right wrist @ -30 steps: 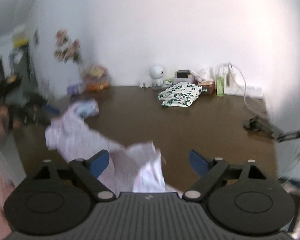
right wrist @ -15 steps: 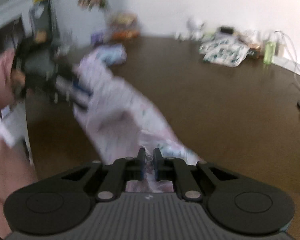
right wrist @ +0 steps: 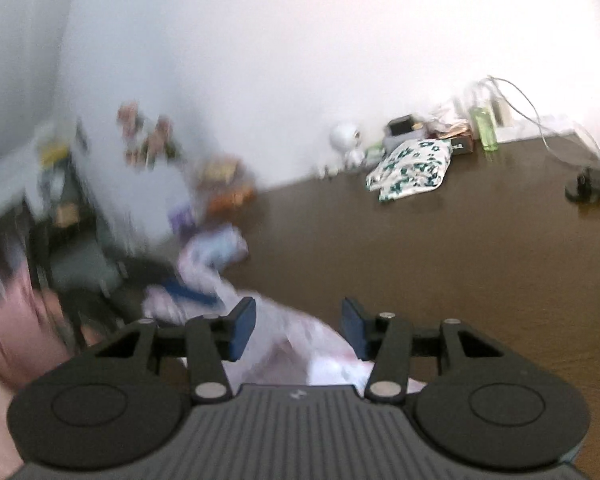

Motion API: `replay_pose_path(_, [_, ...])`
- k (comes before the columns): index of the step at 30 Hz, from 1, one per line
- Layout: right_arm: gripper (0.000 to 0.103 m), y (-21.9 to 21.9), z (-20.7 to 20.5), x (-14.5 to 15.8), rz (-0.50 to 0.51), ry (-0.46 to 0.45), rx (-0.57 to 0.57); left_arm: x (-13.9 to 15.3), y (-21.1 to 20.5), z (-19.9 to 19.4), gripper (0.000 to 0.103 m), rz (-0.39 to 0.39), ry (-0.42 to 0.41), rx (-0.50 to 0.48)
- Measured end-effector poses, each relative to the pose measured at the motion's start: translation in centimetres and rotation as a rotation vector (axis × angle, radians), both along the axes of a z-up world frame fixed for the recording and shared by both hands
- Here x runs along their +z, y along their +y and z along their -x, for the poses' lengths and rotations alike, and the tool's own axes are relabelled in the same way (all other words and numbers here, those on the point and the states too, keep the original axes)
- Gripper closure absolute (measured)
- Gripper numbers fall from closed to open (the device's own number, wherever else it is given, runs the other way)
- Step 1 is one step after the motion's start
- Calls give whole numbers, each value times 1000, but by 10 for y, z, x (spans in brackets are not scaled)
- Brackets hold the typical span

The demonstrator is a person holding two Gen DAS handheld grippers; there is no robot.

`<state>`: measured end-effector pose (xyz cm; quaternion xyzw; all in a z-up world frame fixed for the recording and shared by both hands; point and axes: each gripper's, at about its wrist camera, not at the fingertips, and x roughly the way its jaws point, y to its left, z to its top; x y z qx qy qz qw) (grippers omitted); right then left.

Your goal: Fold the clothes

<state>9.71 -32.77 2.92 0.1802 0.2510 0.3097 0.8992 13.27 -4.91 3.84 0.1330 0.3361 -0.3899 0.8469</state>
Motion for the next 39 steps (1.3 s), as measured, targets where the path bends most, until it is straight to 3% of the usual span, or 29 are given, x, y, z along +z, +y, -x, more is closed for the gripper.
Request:
replay_pose_path(1, [55,5,-6,-1,-16,17,-24,-5,-8,-4,60,-16,16,2])
replay_pose_path(3, [55,23,-15,-5,21,32,-63,-18,-17,-7,82,-79,60,-16])
replay_pose_path(4, [55,34,-18,-7,48,39,-76,-25,-21,-8,86,-111,83,-25])
replay_pose_path(6, [55,55,-24,-12,108,52,-83,-37,-18,-4,87,-155,109,-39])
replay_pose_path(9, [55,90,-27,-27,236,78,-68,-40,-6,3,86,-137,112,-20])
replay_pose_path(10, [55,98,-27,-34,268,93,-62,-38,1,6,83,-123,107,-14])
replay_pose_path(12, [56,112,-22,-45,329,99,-48,-35,15,12,64,-94,94,-1])
replay_pose_path(14, [55,122,-6,-48,409,27,-40,-22,41,20,55,-46,65,25])
replay_pose_path(17, [48,118,5,-44,394,13,-35,-8,90,34,40,1,7,133])
replay_pose_path(19, [45,109,10,-39,327,10,-42,-3,125,43,39,13,-18,238])
replay_pose_path(21, [36,104,16,-32,290,-20,-63,-2,156,49,37,33,-20,344])
replay_pose_path(23, [34,106,20,-25,285,-51,-68,-3,180,52,37,61,-6,446])
replay_pose_path(27, [34,121,20,-17,310,-108,-59,-11,216,35,38,153,90,617])
replay_pose_path(29, [33,131,19,-17,338,-120,-58,-17,220,23,38,155,128,643])
replay_pose_path(31, [32,139,18,-18,370,-121,-72,-24,217,12,48,143,160,658])
replay_pose_path(33, [31,138,16,-22,392,-101,-100,-31,212,3,92,138,184,654])
replay_pose_path(34, [31,137,15,-24,398,-89,-113,-35,211,-1,101,140,195,653])
replay_pose_path(39, [27,120,15,-37,369,-20,-133,-35,214,-2,102,113,147,664])
